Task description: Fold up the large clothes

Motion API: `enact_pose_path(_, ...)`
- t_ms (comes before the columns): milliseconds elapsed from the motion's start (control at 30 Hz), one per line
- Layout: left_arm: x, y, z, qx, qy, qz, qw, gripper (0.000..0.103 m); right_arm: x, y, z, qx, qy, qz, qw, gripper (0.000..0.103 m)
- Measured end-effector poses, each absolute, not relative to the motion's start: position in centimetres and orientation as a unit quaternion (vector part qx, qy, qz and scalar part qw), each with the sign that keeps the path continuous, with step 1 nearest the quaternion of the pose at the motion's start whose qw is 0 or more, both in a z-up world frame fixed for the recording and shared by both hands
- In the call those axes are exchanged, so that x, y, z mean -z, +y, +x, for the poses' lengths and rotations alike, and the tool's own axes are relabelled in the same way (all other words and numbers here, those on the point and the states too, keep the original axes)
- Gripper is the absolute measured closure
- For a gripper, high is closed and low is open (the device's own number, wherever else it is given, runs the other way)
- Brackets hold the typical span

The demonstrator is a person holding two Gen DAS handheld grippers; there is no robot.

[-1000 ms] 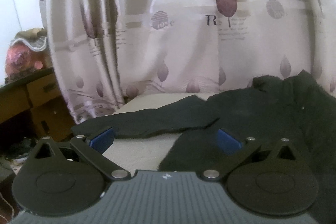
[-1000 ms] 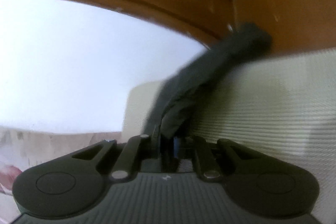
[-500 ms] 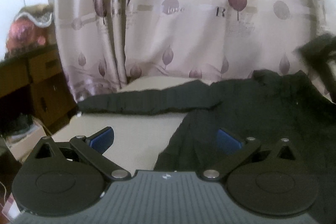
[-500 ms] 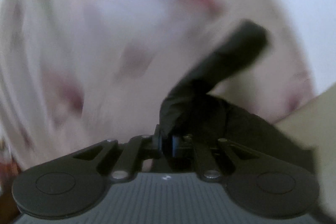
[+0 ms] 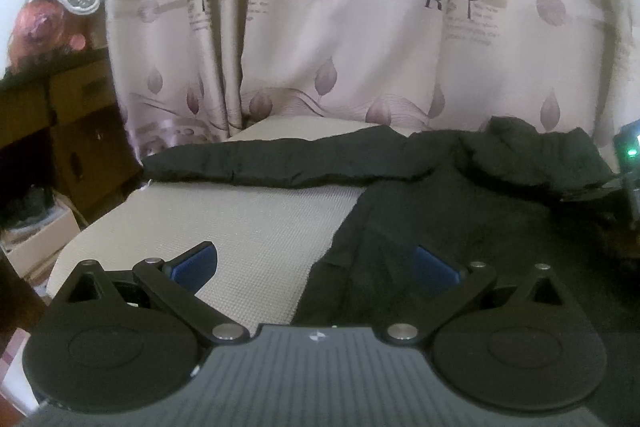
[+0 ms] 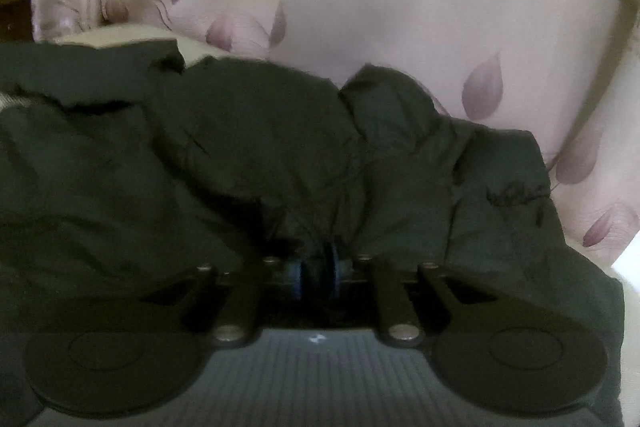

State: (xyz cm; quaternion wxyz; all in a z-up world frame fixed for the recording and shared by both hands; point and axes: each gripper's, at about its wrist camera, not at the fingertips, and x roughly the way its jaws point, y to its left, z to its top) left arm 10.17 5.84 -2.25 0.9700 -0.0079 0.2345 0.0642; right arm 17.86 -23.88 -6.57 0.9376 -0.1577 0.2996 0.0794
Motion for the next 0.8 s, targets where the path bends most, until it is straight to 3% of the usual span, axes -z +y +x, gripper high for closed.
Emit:
enact_pose_path(100, 2.3, 6.0, 10.2, -0.069, 0.233, -0.005, 0.97, 0.0, 4.9, -24.8, 17.6, -0.092, 0.3, -0.118, 0.942, 0.066)
enact_pose_path(233, 2.3, 6.7, 10.2, -0.068, 0.239, -0.012, 0.968, 0.0, 3.4, -25.4, 17.5, -0.132, 0.297, -0.032, 0.945, 0.065)
enact_pose_path(433, 1.7, 8.4, 10.4, -0.079, 0.236, -0.034, 0.968, 0.0, 6.0, -21.7, 23.6, -0.13, 0.331, -0.088, 0.93, 0.064)
enact_pose_path(600, 0.7, 12.2, 11.4, -0.098, 0.213, -0.071, 0.97, 0.0, 6.5, -21.9, 24.2, -0.13, 0.348, -0.055, 0.927, 0.061)
enact_pose_path(667, 0.8, 14.8, 12.8, -0.107, 0.223, -0.116, 0.962, 0.0, 5.3, -23.1, 22.4, -0.137, 0.321, -0.002, 0.937, 0.061)
enact_pose_path(733, 1.1, 17.3, 14.7, -0.119, 0.24, -0.148, 0.952, 0.001, 4.4, -23.9, 20.4, -0.162, 0.304, 0.035, 0.938, 0.056)
enact_pose_path(800, 1.6, 19.9, 16.9, -0.121, 0.252, -0.168, 0.945, 0.002, 3.9, -24.3, 18.0, -0.187, 0.296, 0.051, 0.935, 0.034)
